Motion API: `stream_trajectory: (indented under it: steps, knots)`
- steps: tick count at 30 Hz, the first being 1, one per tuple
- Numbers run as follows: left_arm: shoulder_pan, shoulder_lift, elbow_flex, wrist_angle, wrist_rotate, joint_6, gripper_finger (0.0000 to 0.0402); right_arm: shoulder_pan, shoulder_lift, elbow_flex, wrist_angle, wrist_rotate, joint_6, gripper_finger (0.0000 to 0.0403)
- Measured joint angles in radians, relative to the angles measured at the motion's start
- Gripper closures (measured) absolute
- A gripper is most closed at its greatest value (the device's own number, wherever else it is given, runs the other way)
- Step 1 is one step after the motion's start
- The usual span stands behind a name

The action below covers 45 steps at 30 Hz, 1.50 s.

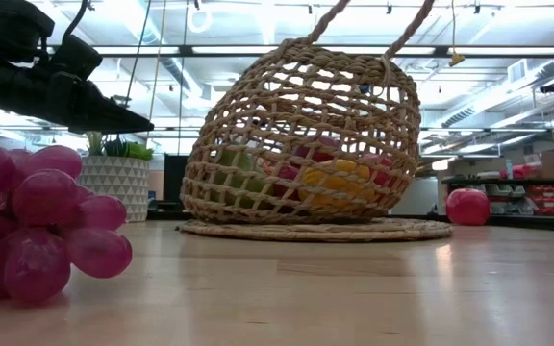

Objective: Build produce basket
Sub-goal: Put the red malay apple into the brown basket

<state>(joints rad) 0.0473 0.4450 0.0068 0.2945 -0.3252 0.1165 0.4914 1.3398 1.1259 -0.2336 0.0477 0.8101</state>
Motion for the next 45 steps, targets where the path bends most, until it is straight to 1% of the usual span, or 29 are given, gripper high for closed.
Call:
stream_trajectory:
  steps: [5,9,13,17,22,26,29,32,36,41,45]
  knots:
    - [0.0,0.0,0.0,0.0,0.0,0.0,0.0011,-0.044,-0.067,0.0,-0.001,-0.012,-0.054,0.0043]
    - [0.0,0.0,0.0,0.0,0.0,0.0,0.0011,-0.056,-0.121,0.0,0.001,-0.009,-0.044,0.0043]
    - [0.0,0.0,0.0,0.0,0.0,0.0,0.0011,-0.047,-0.167,0.0,0.01,-0.018,-0.028,0.0043]
    - [0.0,0.0,0.0,0.0,0.0,0.0,0.0011,-0.01,-0.192,0.0,0.065,-0.052,-0.022,0.0043]
    - [0.0,0.0,0.0,0.0,0.0,0.0,0.0011,0.003,-0.221,0.001,0.039,-0.01,-0.07,0.0043]
    - [0.0,0.0,0.0,0.0,0.0,0.0,0.0011,-0.03,-0.228,0.001,0.027,-0.001,-0.14,0.0043]
    - [0.0,0.0,0.0,0.0,0.0,0.0,0.0011,-0.077,-0.239,0.001,0.031,0.066,-0.255,0.0043]
    - [0.0,0.0,0.0,0.0,0.0,0.0,0.0011,-0.125,-0.246,0.001,0.029,0.145,-0.422,0.0043]
    - [0.0,0.0,0.0,0.0,0.0,0.0,0.0011,-0.18,-0.249,0.001,0.03,0.268,-0.668,0.0042]
    - [0.0,0.0,0.0,0.0,0.0,0.0,0.0011,-0.214,-0.245,0.001,0.031,0.441,-0.997,0.0041]
    - [0.0,0.0,0.0,0.0,0.0,0.0,0.0011,-0.236,-0.244,0.001,0.038,0.533,-1.291,0.0041]
